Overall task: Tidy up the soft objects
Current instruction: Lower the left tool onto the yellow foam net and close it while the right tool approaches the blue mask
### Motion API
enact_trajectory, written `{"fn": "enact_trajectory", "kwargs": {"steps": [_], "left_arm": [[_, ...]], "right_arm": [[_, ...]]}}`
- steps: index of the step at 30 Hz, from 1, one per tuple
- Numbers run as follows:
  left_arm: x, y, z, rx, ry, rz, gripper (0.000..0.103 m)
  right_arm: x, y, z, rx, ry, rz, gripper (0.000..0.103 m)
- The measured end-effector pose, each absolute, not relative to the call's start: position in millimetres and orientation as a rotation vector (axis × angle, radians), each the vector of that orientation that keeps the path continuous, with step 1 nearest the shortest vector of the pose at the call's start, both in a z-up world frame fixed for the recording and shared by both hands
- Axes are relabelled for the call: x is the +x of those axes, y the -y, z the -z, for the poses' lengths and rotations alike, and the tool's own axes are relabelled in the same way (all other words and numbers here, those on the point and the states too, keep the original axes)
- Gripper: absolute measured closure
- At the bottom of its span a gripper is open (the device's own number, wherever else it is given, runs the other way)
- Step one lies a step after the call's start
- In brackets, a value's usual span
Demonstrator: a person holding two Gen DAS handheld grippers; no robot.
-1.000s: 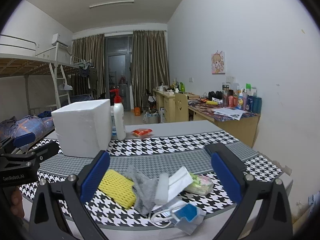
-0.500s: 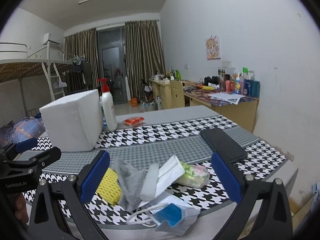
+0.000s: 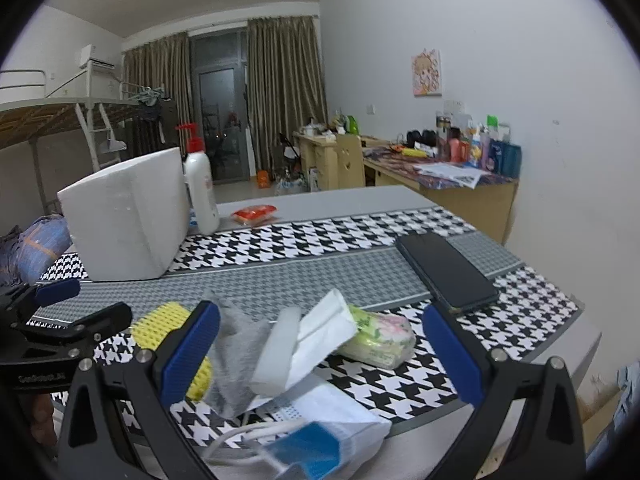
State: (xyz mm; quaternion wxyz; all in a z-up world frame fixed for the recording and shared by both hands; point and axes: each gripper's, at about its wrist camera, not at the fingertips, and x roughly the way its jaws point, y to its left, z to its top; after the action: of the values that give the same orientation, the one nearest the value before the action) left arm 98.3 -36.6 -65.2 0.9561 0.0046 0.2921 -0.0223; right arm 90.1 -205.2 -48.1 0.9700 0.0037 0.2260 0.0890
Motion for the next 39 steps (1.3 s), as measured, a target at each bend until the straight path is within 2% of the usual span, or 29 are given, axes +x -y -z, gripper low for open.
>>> {"fn": "enact_trajectory", "kwargs": {"steps": [6, 19, 24, 28, 37, 39], "left_arm": [[107.1, 41.5, 73.0, 0.009, -0.636, 0.064, 0.001], [121.9, 53.5, 89.9, 0.027, -0.711, 0.115, 0.003], [128.6, 53.4, 98.1, 0.025, -0.754, 0.116, 0.015], [133.6, 52.1, 105.5, 0.011, -0.799, 0.125, 0.019], [134.3, 51.8, 110.5, 0.01, -0.824, 0.135, 0.04], [133.3, 53.8, 110.5, 0.015, -0.824, 0.15, 0.048]], "right_arm": [[94.7, 208.6, 55.5, 0.007, -0.484, -0.182, 0.004], [83.8, 222.1, 57.9, -0.01, -0.481, -0.147, 0.006], [82.8, 229.9, 61.0, 0.001, -0.489, -0.127, 0.006], [83.1, 232.0, 64.6, 0.007, -0.497, -0.125, 0.006], [76.8, 231.2, 65.9, 0.007, -0.489, -0.144, 0.006], [76.9, 230.5, 66.4, 0.009, -0.492, -0.146, 0.006]]}}
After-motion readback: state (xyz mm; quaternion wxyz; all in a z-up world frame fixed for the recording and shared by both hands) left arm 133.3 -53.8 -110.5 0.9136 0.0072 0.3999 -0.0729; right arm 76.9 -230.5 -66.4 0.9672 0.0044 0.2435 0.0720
